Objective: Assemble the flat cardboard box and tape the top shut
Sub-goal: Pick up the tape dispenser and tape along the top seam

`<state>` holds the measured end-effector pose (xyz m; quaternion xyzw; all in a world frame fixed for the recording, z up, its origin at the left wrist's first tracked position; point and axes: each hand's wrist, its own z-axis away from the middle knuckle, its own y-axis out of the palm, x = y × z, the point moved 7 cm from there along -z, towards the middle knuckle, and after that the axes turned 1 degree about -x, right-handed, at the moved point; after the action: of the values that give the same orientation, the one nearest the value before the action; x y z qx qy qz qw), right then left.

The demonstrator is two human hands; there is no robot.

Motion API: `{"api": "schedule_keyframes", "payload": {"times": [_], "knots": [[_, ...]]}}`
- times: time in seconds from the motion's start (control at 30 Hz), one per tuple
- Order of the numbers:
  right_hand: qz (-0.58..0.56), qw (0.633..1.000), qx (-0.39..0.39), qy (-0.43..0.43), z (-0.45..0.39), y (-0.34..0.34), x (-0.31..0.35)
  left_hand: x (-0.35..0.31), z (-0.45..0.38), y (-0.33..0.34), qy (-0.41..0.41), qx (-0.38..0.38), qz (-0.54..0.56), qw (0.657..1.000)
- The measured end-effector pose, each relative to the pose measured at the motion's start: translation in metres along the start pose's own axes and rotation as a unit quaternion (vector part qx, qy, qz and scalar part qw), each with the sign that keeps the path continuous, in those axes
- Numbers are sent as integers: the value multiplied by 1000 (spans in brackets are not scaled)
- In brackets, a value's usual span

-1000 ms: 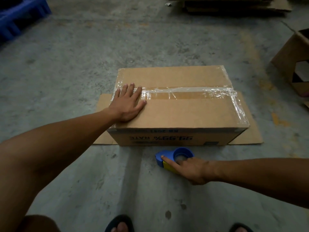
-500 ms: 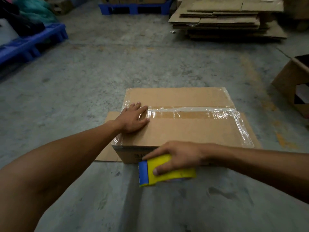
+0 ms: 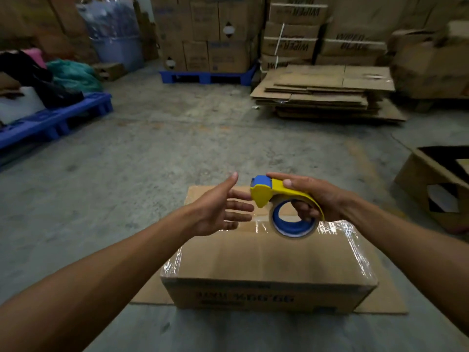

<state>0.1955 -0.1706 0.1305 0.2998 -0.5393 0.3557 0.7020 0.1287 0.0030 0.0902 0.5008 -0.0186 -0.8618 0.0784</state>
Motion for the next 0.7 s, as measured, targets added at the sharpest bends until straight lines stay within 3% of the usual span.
{"api": "schedule_keyframes", "payload": {"times": [0.13,0.3,0.57,0.7], "knots": [[-45,999,7,13,1,-11,-8,-2,10,22,-58,47,90,993],[-75,997,16,16,4,-18,-13,-2,14,41,-87,71,112,987],[-31,999,9,23,6,-21,-11,6,8,42,-96,17,107,989],[10,999,19,35,4,-17,-10,6,2,34,-98,-11,30,995]]}}
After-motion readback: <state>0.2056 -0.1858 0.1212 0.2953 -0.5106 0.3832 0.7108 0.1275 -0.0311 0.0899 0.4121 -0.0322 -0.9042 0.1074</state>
